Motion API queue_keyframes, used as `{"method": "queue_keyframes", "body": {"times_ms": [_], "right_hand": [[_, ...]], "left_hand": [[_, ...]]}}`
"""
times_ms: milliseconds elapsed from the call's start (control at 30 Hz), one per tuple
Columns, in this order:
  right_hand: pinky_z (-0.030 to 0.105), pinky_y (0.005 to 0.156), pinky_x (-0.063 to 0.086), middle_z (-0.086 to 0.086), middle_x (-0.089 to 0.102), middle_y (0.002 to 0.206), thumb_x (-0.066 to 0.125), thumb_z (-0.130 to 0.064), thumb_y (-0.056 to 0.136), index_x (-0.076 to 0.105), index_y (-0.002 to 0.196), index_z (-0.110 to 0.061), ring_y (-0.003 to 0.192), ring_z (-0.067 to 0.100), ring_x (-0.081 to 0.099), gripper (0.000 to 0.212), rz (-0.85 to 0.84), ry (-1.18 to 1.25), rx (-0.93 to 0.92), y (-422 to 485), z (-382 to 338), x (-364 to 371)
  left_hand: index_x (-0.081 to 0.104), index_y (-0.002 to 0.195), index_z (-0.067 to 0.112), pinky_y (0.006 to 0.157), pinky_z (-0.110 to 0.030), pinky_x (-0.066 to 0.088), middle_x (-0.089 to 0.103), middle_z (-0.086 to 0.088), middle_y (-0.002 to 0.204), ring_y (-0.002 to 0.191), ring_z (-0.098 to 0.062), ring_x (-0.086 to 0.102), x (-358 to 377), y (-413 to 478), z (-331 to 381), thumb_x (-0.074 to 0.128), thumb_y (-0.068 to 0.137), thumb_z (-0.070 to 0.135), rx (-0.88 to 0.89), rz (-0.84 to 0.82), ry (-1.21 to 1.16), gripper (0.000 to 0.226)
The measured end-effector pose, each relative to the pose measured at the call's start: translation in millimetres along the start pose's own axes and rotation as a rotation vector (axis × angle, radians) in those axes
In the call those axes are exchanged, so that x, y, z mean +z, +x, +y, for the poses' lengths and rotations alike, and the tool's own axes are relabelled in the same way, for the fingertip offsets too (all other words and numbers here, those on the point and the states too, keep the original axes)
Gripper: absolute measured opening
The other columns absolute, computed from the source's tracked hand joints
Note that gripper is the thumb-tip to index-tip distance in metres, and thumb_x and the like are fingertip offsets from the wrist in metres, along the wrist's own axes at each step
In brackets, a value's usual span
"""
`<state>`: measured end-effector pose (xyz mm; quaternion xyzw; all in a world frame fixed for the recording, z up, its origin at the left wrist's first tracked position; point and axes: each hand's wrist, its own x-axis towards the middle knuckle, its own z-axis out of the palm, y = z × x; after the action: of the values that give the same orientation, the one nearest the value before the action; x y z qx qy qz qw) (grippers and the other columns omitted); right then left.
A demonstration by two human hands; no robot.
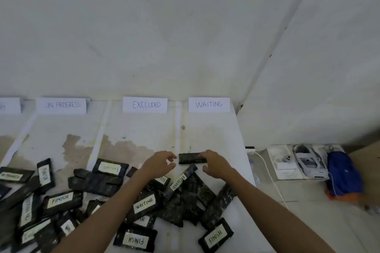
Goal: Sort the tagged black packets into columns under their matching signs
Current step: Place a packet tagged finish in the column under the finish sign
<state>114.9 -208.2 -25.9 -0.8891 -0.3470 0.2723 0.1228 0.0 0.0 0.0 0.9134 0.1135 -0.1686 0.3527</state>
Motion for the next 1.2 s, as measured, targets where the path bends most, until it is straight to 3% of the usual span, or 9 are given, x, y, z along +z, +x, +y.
{"method": "queue_keyframes", "body": {"times_ms": [133, 267, 333, 500, 600, 700, 900, 1067, 1200], "right_hand": [[0.038, 0.087, 0.042, 0.006, 0.047, 0.132, 0.057, -0.009, 0.082, 0.048, 0.129, -0.014, 0.111, 0.030, 0.047, 0.048, 0.042, -0.187, -0.065, 18, 7, 21], [0.032, 0.053, 0.046, 0.006, 0.062, 0.090, 0.078, -0.002, 0.053, 0.065, 0.091, -0.013, 0.073, 0.027, 0.059, 0.042, 0.180, -0.344, -0.140, 36, 16, 30], [0.031, 0.048, 0.045, 0.005, 0.063, 0.080, 0.081, -0.007, 0.046, 0.065, 0.083, -0.013, 0.066, 0.025, 0.058, 0.041, 0.174, -0.345, -0.158, 44, 20, 29], [0.027, 0.069, 0.048, 0.010, 0.067, 0.105, 0.054, -0.018, 0.089, 0.063, 0.113, -0.010, 0.090, 0.024, 0.061, 0.027, 0.014, 0.208, 0.015, 55, 23, 3], [0.020, 0.065, 0.049, 0.012, 0.067, 0.109, 0.050, -0.014, 0.092, 0.064, 0.114, -0.006, 0.087, 0.018, 0.062, 0.027, -0.075, 0.462, 0.100, 56, 23, -4], [0.024, 0.061, 0.052, 0.011, 0.067, 0.105, 0.048, -0.014, 0.093, 0.062, 0.115, -0.007, 0.076, 0.018, 0.064, 0.027, -0.106, 0.634, 0.170, 52, 19, -7], [0.025, 0.064, 0.054, 0.006, 0.068, 0.100, 0.060, -0.016, 0.089, 0.059, 0.113, -0.010, 0.076, 0.014, 0.066, 0.024, -0.091, 0.812, 0.205, 47, 11, -11], [0.023, 0.066, 0.053, 0.001, 0.072, 0.091, 0.074, -0.016, 0.075, 0.060, 0.100, -0.014, 0.072, 0.008, 0.067, 0.029, -0.036, 0.809, 0.114, 47, -12, -5], [0.020, 0.065, 0.051, 0.003, 0.072, 0.090, 0.074, -0.014, 0.075, 0.062, 0.096, -0.015, 0.070, 0.007, 0.067, 0.024, -0.056, 0.808, 0.056, 48, -39, 2]], "left_hand": [[0.055, 0.120, 0.020, 0.084, -0.030, 0.050, 0.059, 0.001, 0.115, 0.093, -0.015, 0.060, 14, 9, -5, 0.053, 0.091, 0.031, -0.103, -0.053, -0.062, 0.031], [0.055, 0.120, 0.021, 0.078, -0.028, 0.049, 0.057, 0.001, 0.115, 0.093, -0.014, 0.060, 22, 19, -6, 0.055, 0.090, 0.031, -0.167, -0.043, -0.165, 0.032], [0.055, 0.121, 0.020, 0.079, -0.027, 0.049, 0.057, 0.000, 0.116, 0.095, -0.014, 0.058, 27, 23, -6, 0.055, 0.090, 0.030, -0.205, -0.030, -0.238, 0.033], [0.051, 0.125, 0.017, 0.079, -0.025, 0.042, 0.057, -0.004, 0.118, 0.099, -0.016, 0.054, 35, 34, -1, 0.057, 0.090, 0.027, -0.310, 0.010, -0.433, 0.037], [0.043, 0.133, 0.016, 0.082, -0.033, 0.049, 0.057, -0.002, 0.113, 0.098, -0.020, 0.057, 40, 43, 7, 0.057, 0.089, 0.024, -0.374, 0.035, -0.548, 0.047], [0.033, 0.139, 0.014, 0.078, -0.038, 0.053, 0.058, -0.004, 0.110, 0.085, -0.020, 0.060, 42, 53, 17, 0.058, 0.088, 0.016, -0.424, 0.052, -0.678, 0.057], [0.027, 0.141, 0.017, 0.077, -0.037, 0.055, 0.060, -0.008, 0.105, 0.092, -0.022, 0.062, 37, 66, 30, 0.062, 0.087, 0.018, -0.454, 0.119, -0.811, 0.065], [0.037, 0.136, 0.020, 0.073, -0.023, 0.045, 0.058, -0.006, 0.111, 0.094, -0.016, 0.054, 31, 60, 31, 0.063, 0.086, 0.024, -0.367, 0.256, -0.662, 0.056], [0.043, 0.132, 0.018, 0.064, -0.035, 0.057, 0.058, -0.003, 0.101, 0.079, -0.023, 0.064, 21, 41, 19, 0.062, 0.085, 0.018, -0.305, 0.319, -0.554, 0.051]]}}
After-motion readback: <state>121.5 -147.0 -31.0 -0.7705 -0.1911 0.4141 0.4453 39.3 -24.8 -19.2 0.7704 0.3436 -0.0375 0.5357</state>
